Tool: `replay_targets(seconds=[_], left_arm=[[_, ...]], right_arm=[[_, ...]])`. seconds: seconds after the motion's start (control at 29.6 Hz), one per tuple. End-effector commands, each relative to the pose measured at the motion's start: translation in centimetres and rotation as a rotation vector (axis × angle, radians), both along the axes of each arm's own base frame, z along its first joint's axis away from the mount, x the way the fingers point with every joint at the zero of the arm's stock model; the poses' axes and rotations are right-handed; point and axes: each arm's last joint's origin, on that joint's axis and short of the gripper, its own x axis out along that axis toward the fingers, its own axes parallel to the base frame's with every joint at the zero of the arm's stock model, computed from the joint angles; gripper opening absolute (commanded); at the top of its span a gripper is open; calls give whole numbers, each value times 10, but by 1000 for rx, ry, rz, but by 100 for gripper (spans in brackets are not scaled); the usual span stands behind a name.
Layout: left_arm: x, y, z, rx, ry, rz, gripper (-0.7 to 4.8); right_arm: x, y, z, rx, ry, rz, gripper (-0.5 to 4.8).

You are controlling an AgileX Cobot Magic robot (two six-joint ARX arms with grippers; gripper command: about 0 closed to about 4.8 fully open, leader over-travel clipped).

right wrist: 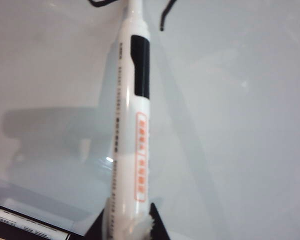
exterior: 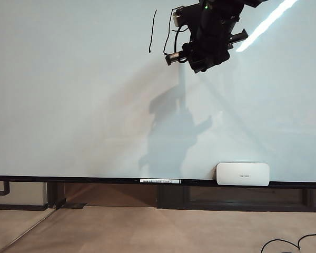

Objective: Reach to the right to find the marker pen, pick it up, and write the number 18 on the whiteboard.

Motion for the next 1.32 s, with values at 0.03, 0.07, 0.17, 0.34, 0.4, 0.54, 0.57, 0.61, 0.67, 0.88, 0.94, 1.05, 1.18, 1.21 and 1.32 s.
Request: replay_targets(seconds=[0.03,0.07,0.17,0.34,0.4,0.54,0.57,0.61,0.67,0.88,0.94,1.05,1.18,1.21,1.32], left_arm=[[-2,0,3,-2,-21,1,-5],[-2,0,2,-1,-20,1,-5],[-2,0,2,-2,-21,1,-5],[-2,0,2,-1,-21,2,-5],[-2,1,2,-1,-21,5,-5],[-2,1,3,19,-38,14,-5],[-2,1,3,16,-40,29,-5],[-2,1,3,15,-40,38,-5],[-2,2,3,11,-39,66,-5],[-9,4,9,14,-73,83,-5],[-11,6,12,13,-75,103,-5],[-16,8,19,15,-72,127,-5],[-24,11,29,50,-73,158,-5],[-28,12,33,57,-72,166,-5],[-38,15,43,79,-64,202,-5]], right_arm=[[1,-6,5,12,-10,-36,-2],[1,-6,5,11,-7,-38,-2],[1,-8,4,6,1,-43,-2],[1,-8,4,0,3,-59,-2],[1,-9,4,-2,5,-61,-2],[0,-11,5,-6,13,-64,-2],[0,-11,5,-7,15,-64,-2],[-1,-11,6,-8,16,-64,-2],[-2,-12,8,-5,13,-59,-2],[-14,-15,30,25,-25,-31,-2],[-21,-18,40,35,-41,-26,-2],[-34,-25,56,40,-42,-4,-2],[-58,-38,80,28,-38,7,-2],[-64,-42,86,29,-37,16,-2],[-89,-55,107,38,-50,29,-2]])
